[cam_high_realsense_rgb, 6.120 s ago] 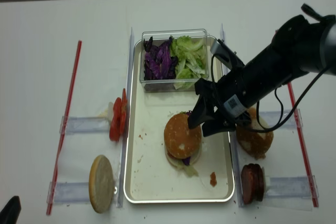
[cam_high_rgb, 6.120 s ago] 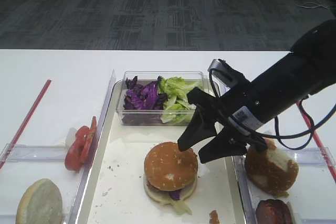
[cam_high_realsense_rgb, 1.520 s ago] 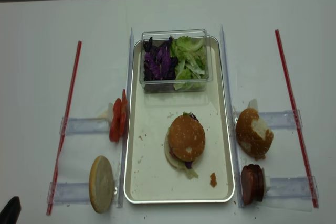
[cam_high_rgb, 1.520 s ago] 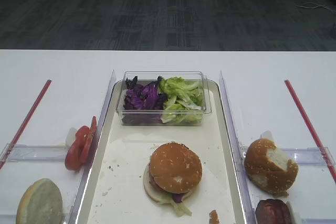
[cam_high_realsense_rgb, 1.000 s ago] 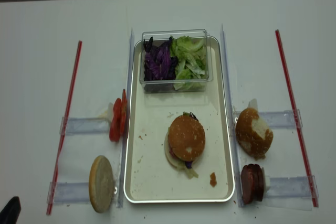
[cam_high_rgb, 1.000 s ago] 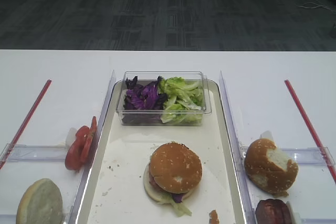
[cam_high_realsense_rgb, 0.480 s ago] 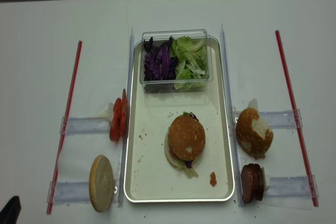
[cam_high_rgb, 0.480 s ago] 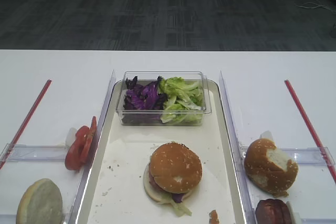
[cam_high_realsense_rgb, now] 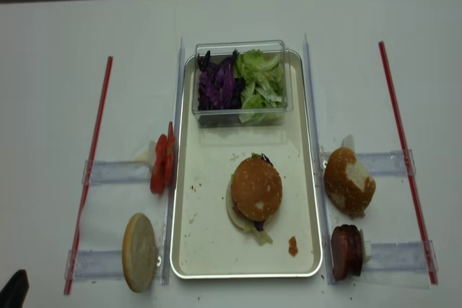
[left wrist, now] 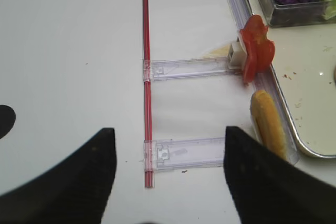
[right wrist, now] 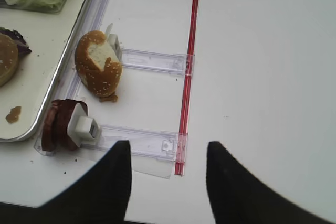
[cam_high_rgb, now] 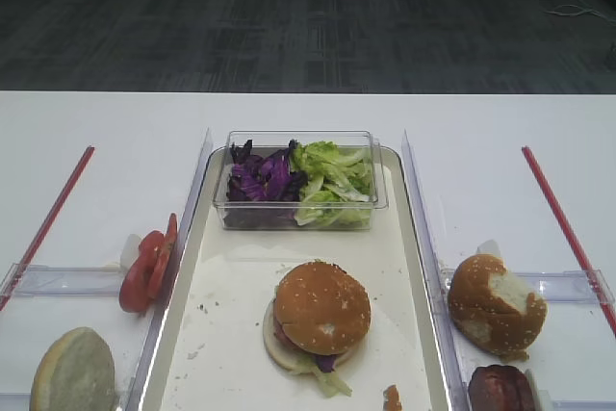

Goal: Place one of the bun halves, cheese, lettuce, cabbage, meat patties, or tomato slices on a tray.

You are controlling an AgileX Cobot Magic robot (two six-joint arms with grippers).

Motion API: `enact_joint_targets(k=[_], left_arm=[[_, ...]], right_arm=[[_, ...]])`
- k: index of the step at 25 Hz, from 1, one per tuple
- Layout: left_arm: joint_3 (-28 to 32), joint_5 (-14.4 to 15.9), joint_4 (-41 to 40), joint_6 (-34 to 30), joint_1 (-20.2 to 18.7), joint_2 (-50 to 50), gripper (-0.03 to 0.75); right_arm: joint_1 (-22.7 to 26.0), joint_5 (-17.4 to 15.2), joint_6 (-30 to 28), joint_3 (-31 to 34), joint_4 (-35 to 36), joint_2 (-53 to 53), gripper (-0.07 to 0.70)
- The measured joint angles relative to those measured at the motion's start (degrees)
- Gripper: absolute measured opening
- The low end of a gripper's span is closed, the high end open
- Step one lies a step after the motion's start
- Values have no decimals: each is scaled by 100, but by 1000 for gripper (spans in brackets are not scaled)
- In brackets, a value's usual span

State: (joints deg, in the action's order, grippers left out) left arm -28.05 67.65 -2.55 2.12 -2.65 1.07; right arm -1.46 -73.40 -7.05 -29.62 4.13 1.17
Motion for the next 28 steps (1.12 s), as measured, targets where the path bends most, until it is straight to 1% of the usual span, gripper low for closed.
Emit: enact_joint_targets(k=[1, 6, 11, 16, 22, 28], left_arm=[[0, 0, 0, 0, 0, 0, 422], [0, 0, 0, 0, 0, 0, 422], [0, 0, 0, 0, 0, 0, 422], [0, 0, 0, 0, 0, 0, 422], [12, 0, 0, 0, 0, 0, 422], [12, 0, 0, 0, 0, 0, 422]], right_arm=[[0, 40, 0, 24, 0, 0, 359], [0, 504, 0, 126, 0, 0, 359], [0, 677, 0, 237, -22, 0, 359], [0, 701, 0, 259, -22, 0, 359], [0, 701, 188, 259, -30, 0, 359], [0, 701, 188, 259, -30, 0, 359]])
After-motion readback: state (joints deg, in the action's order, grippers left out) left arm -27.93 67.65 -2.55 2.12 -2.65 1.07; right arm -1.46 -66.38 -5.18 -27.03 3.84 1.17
